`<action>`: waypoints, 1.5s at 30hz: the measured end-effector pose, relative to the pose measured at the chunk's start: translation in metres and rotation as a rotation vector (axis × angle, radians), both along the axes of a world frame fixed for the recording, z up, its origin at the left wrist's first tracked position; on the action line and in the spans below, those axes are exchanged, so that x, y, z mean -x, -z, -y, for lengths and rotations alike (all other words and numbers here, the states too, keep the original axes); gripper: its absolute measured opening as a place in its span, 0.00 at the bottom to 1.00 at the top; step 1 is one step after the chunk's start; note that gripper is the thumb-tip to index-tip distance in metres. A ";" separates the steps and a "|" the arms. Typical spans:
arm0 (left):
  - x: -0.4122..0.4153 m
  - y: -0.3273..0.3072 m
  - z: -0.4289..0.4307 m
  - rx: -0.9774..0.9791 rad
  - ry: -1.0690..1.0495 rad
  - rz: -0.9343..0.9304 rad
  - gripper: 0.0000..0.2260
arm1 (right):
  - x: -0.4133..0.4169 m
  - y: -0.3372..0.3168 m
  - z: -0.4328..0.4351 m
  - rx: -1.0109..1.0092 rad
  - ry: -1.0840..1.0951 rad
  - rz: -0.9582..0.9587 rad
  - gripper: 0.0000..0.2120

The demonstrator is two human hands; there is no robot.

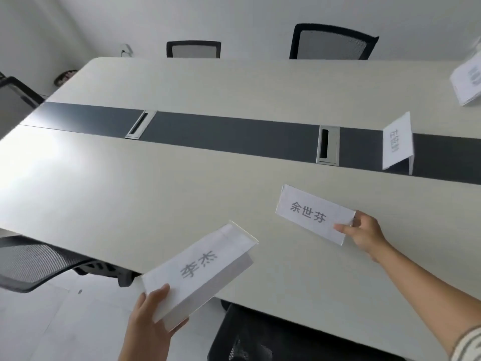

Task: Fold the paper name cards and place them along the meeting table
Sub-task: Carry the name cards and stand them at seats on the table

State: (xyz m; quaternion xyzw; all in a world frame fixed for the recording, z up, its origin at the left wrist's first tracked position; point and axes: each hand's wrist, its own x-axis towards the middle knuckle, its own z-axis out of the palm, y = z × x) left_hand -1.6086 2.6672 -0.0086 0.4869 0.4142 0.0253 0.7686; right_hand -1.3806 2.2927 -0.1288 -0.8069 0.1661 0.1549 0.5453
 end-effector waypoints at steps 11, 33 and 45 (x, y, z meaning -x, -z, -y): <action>-0.073 0.011 -0.012 -0.009 0.197 -0.065 0.17 | -0.041 0.012 0.006 0.560 -0.226 0.007 0.20; -0.121 0.023 0.001 0.006 0.257 -0.119 0.10 | -0.143 0.038 -0.042 1.016 -0.390 0.173 0.40; -0.115 0.021 0.000 0.013 0.218 -0.124 0.13 | -0.156 0.035 -0.031 1.029 -0.479 0.206 0.41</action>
